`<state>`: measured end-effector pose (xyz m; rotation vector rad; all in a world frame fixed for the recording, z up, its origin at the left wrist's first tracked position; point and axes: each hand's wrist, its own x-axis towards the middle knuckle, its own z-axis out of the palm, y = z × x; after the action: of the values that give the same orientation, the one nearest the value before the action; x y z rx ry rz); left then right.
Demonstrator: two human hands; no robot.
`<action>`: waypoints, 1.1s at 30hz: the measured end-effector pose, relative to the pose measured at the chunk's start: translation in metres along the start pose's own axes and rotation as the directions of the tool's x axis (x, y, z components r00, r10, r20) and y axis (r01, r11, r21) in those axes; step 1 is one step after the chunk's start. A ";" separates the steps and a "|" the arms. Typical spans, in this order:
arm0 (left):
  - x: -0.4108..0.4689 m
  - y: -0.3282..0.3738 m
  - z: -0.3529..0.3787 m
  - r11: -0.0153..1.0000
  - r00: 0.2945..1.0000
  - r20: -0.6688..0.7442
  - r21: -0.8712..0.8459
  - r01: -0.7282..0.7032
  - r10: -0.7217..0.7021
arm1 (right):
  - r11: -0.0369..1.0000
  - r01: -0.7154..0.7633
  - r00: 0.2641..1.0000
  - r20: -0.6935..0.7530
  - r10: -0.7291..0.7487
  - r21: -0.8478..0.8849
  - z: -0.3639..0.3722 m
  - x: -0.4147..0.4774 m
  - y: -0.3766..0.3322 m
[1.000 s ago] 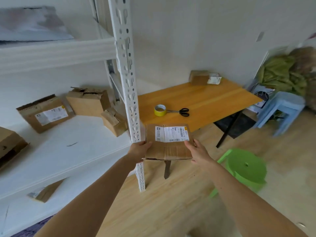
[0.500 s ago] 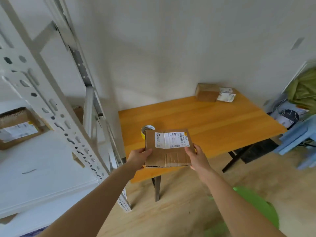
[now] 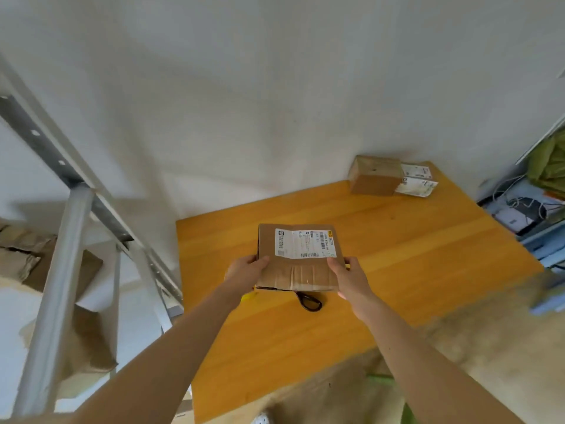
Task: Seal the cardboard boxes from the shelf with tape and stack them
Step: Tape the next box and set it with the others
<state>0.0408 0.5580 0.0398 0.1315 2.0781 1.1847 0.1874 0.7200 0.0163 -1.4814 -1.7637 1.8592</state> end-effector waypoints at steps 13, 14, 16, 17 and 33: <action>0.091 0.040 0.059 0.970 0.972 -0.101 -0.140 0.199 -0.214 | 0.988 -0.044 0.988 0.139 0.065 -0.148 -0.016 0.141 -0.045; 0.095 0.042 0.063 0.967 0.969 -0.111 -0.153 0.205 -0.223 | 0.986 -0.051 0.985 0.156 0.076 -0.156 -0.016 0.148 -0.047; 0.100 0.043 0.069 0.961 0.962 -0.130 -0.174 0.216 -0.240 | 0.985 -0.072 0.976 0.194 0.102 -0.156 -0.014 0.160 -0.046; 0.102 0.042 0.072 0.957 0.958 -0.139 -0.185 0.224 -0.252 | 0.985 -0.074 0.971 0.212 0.106 -0.156 -0.014 0.164 -0.045; 0.107 0.014 0.092 0.905 0.899 -0.181 -0.236 0.354 -0.399 | 0.982 0.042 0.932 0.363 0.027 -0.182 -0.003 0.199 -0.042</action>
<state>0.0176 0.6757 -0.0360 -0.5052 2.0369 1.1917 0.0723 0.8743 -0.0505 -1.2400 -2.1571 2.1258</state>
